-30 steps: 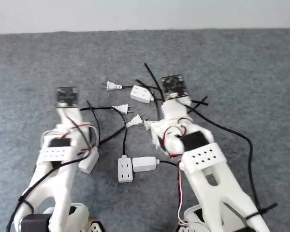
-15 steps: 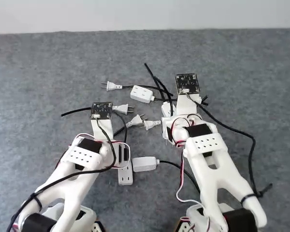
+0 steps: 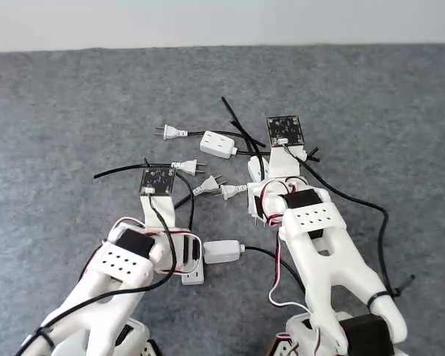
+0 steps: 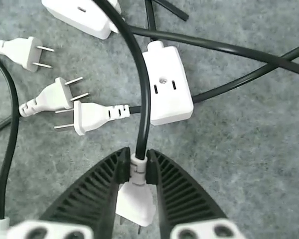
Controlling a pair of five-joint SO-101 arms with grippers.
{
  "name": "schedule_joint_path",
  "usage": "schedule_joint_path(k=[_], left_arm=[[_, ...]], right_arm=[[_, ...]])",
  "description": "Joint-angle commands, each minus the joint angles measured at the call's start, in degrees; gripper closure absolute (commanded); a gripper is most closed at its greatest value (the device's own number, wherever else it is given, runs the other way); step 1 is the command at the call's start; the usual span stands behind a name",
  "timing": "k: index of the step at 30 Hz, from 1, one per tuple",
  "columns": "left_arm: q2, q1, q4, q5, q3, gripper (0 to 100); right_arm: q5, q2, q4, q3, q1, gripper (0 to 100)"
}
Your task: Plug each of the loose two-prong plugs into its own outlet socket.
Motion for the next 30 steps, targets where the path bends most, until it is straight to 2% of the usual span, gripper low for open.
schedule_joint_path(k=[1, 5, 9, 19, 21, 25, 30], left_arm=[[3.6, 0.7, -1.1, 0.4, -2.2, 79], [11.1, 2.2, -1.8, 3.8, -5.0, 79], [19.9, 3.6, -0.3, 5.1, -9.6, 79], [34.8, 4.7, 1.9, 5.2, -18.0, 79], [35.0, 4.9, 2.8, 5.2, -18.5, 83], [34.6, 5.0, 1.1, 4.0, -19.1, 98], [28.8, 4.7, 1.0, -3.3, -18.1, 99]], right_arm=[[1.6, -0.1, -1.1, -5.2, 0.7, 99.1], [1.8, -0.4, 0.0, -5.5, 1.1, 99.1], [1.5, -0.1, 6.5, -8.0, 1.3, 99.1], [1.8, -0.1, 6.0, -8.4, 2.1, 99.1], [1.8, -0.1, 6.0, -8.4, 2.2, 99.1], [1.8, -0.1, 5.9, -8.4, 2.2, 99.1], [1.8, -0.1, 5.9, -8.4, 2.2, 99.1]])
